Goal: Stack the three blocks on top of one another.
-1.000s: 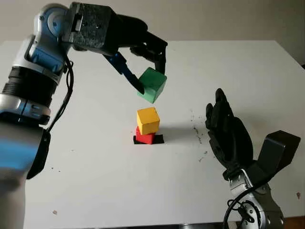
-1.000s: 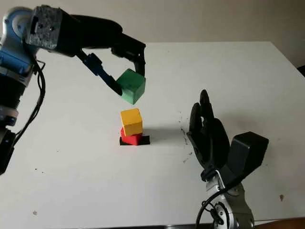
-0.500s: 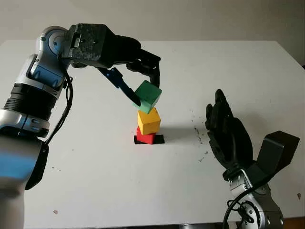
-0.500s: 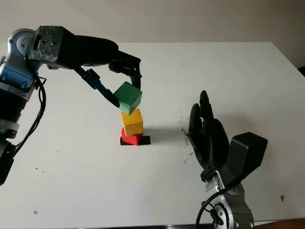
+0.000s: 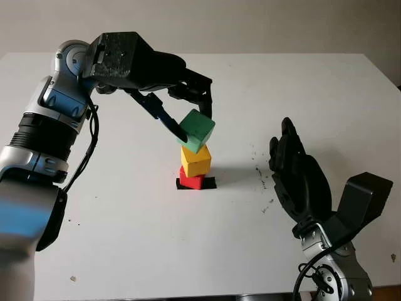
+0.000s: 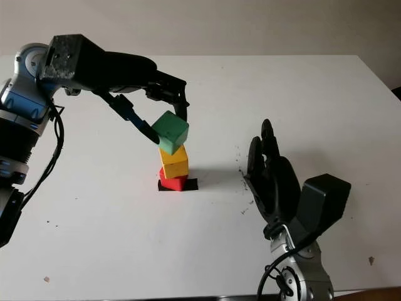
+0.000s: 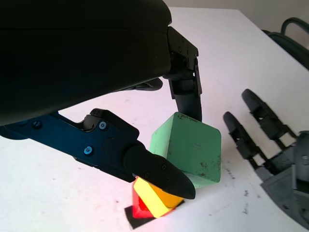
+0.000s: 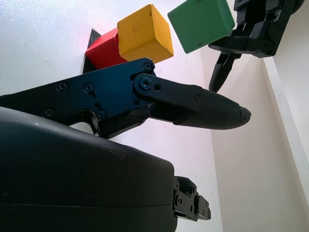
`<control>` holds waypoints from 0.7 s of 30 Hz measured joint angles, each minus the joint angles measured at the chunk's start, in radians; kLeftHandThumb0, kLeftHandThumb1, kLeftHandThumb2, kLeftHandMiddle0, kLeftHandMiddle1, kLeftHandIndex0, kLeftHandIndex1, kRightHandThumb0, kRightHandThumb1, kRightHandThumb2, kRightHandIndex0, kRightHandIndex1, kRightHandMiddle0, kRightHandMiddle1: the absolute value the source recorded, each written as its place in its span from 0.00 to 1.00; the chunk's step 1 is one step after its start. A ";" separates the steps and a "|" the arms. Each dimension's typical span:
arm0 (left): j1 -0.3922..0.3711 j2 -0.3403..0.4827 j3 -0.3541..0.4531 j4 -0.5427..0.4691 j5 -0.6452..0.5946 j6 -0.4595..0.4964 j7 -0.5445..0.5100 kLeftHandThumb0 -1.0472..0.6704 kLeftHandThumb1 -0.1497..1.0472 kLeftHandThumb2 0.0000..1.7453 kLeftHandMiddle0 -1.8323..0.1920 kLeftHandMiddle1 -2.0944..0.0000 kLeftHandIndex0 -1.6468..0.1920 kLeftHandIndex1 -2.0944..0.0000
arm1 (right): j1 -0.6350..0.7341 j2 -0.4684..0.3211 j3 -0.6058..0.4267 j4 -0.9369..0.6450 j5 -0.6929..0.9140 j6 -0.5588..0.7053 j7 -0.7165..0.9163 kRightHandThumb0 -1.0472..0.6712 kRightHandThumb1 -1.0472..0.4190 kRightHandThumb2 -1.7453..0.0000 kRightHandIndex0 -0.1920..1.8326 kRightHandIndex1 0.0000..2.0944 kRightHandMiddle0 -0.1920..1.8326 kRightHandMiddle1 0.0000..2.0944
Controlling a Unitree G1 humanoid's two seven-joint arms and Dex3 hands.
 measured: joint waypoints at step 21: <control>0.030 -0.034 0.006 0.023 0.003 0.025 -0.017 0.33 0.98 0.03 0.76 0.97 0.71 0.25 | 0.024 0.000 0.000 -0.010 0.009 0.018 0.004 0.18 0.00 0.61 0.00 0.00 0.00 0.00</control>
